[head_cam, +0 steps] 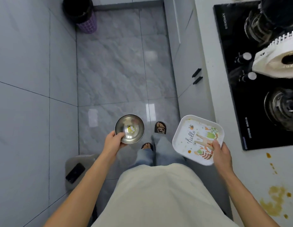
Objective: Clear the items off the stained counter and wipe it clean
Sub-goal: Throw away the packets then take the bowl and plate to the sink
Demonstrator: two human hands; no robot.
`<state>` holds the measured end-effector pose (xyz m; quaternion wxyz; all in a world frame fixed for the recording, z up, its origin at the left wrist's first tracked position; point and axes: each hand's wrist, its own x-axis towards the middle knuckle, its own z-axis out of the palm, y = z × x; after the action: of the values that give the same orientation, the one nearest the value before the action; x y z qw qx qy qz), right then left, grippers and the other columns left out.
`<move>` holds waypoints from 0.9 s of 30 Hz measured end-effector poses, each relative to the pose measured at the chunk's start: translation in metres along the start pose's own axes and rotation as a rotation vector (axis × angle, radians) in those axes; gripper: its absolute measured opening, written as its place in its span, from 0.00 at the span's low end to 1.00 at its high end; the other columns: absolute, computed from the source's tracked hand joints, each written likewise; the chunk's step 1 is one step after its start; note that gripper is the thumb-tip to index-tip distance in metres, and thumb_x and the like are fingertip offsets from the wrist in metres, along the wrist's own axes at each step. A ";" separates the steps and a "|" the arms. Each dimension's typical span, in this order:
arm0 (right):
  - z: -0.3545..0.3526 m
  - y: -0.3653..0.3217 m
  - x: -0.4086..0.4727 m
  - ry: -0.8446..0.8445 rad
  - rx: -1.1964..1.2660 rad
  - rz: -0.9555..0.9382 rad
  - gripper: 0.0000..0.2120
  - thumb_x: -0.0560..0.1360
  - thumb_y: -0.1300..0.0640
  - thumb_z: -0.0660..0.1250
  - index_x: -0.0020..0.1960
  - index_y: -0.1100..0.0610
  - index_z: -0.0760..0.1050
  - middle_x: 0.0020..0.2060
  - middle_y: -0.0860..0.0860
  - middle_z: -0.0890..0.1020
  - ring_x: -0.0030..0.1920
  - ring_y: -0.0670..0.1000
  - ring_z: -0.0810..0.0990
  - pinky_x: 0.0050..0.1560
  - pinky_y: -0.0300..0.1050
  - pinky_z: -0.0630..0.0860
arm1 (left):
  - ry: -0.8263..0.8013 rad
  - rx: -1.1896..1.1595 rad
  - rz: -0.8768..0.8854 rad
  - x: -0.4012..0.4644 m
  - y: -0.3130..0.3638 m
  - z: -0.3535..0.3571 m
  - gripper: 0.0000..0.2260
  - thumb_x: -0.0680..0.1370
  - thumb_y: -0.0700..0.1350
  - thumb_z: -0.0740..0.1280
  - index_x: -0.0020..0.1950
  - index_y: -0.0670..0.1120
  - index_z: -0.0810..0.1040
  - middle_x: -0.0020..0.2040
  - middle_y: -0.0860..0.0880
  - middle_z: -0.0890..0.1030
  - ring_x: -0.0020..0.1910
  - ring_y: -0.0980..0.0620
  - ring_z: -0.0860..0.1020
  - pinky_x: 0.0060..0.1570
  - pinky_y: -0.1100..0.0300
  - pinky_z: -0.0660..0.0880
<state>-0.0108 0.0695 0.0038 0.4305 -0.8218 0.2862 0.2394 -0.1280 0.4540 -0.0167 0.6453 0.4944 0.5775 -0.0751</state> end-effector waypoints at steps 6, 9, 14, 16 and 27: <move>0.026 -0.076 0.062 -0.011 -0.028 -0.015 0.11 0.84 0.47 0.60 0.60 0.49 0.78 0.48 0.47 0.86 0.48 0.52 0.86 0.41 0.46 0.78 | 0.033 -0.008 -0.008 0.045 0.069 0.011 0.05 0.80 0.37 0.68 0.54 0.39 0.81 0.47 0.43 0.83 0.44 0.49 0.82 0.37 0.62 0.83; 0.046 -0.127 0.094 -0.056 -0.043 -0.035 0.13 0.84 0.46 0.60 0.62 0.49 0.78 0.50 0.49 0.87 0.48 0.52 0.86 0.42 0.46 0.79 | 0.098 -0.033 -0.034 0.059 0.096 0.005 0.03 0.80 0.37 0.68 0.51 0.40 0.81 0.47 0.42 0.83 0.45 0.48 0.82 0.39 0.60 0.83; 0.092 -0.229 0.138 -0.154 -0.056 -0.112 0.13 0.84 0.47 0.59 0.63 0.46 0.79 0.48 0.45 0.87 0.46 0.47 0.88 0.42 0.45 0.80 | 0.195 -0.138 -0.100 0.080 0.129 -0.011 0.05 0.80 0.37 0.68 0.54 0.39 0.82 0.49 0.41 0.86 0.45 0.47 0.84 0.38 0.59 0.83; 0.114 -0.267 0.151 -0.193 -0.044 -0.131 0.12 0.84 0.47 0.60 0.61 0.47 0.79 0.46 0.44 0.88 0.42 0.44 0.88 0.38 0.41 0.80 | 0.231 -0.186 -0.133 0.087 0.137 -0.015 0.04 0.81 0.37 0.68 0.53 0.39 0.81 0.49 0.40 0.85 0.46 0.46 0.84 0.38 0.58 0.83; 0.225 -0.426 0.203 -0.261 -0.052 -0.170 0.12 0.84 0.43 0.60 0.60 0.44 0.79 0.47 0.44 0.89 0.45 0.47 0.89 0.45 0.49 0.84 | 0.255 -0.163 -0.171 0.180 0.244 -0.019 0.08 0.81 0.36 0.67 0.59 0.37 0.81 0.54 0.37 0.84 0.51 0.42 0.83 0.44 0.53 0.82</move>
<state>0.3910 0.4038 0.0010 0.4612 -0.8160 0.1509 0.3143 0.0801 0.6756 -0.0270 0.5959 0.3949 0.6990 -0.0195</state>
